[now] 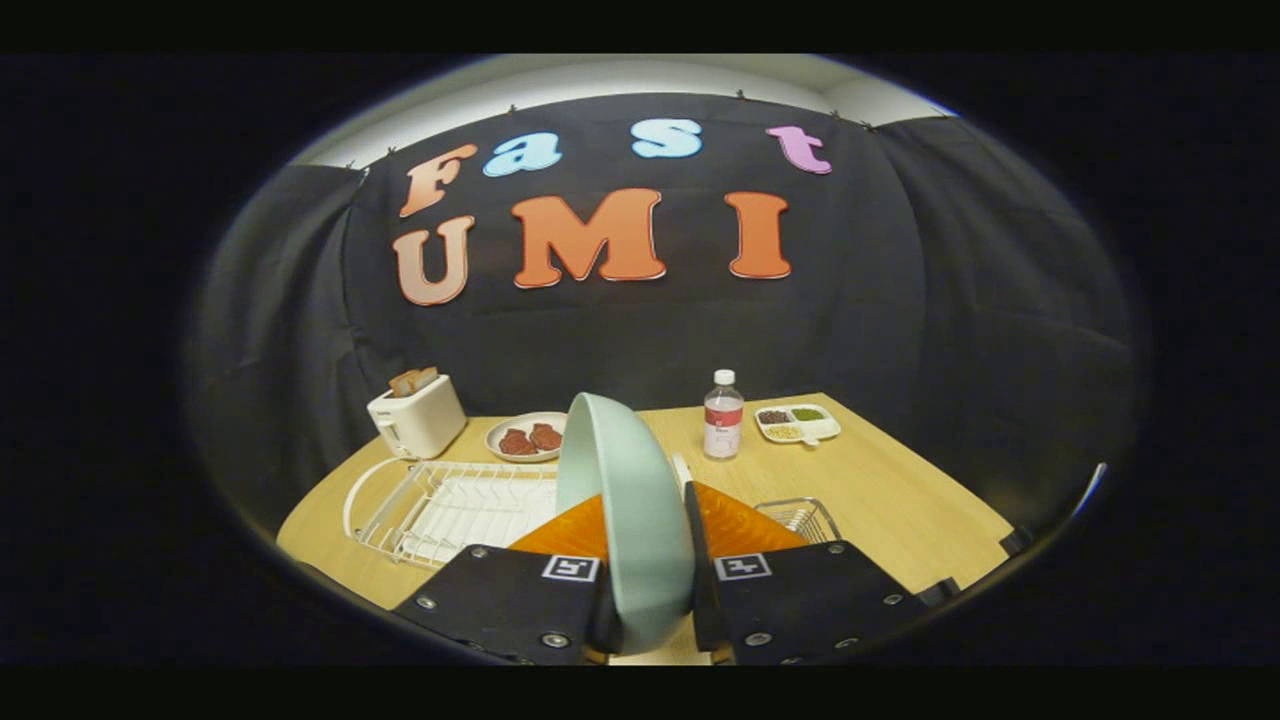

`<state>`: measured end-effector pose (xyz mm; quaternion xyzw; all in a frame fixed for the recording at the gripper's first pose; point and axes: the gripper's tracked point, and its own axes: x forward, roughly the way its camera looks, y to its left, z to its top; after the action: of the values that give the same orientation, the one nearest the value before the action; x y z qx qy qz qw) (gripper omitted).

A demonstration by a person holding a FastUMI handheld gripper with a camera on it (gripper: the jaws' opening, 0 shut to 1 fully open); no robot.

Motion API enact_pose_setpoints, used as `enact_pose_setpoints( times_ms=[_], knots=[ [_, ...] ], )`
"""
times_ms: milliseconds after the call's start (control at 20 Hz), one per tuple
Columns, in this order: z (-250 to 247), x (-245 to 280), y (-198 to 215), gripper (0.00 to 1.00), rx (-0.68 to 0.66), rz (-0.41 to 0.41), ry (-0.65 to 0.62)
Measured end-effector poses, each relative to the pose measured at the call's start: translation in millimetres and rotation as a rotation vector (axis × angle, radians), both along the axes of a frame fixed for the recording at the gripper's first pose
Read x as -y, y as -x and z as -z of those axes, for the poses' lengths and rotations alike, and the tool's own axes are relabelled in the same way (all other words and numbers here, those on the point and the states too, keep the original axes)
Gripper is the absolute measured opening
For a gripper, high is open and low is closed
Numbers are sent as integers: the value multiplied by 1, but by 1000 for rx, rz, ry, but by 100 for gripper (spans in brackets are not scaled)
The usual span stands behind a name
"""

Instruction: Take the plate from the dish rack, then take the spoon from the basket and place it into the plate.

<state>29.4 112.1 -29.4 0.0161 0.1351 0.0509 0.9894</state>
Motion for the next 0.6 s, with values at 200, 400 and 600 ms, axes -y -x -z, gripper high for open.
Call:
enact_pose_setpoints(
  times_ms=[200,400,600],
  knots=[
    [21,-5,36,27,-39,-58,-127],
    [54,-10,63,28,-87,-92,-255],
    [100,-22,81,27,-167,-113,-353]
  ],
)
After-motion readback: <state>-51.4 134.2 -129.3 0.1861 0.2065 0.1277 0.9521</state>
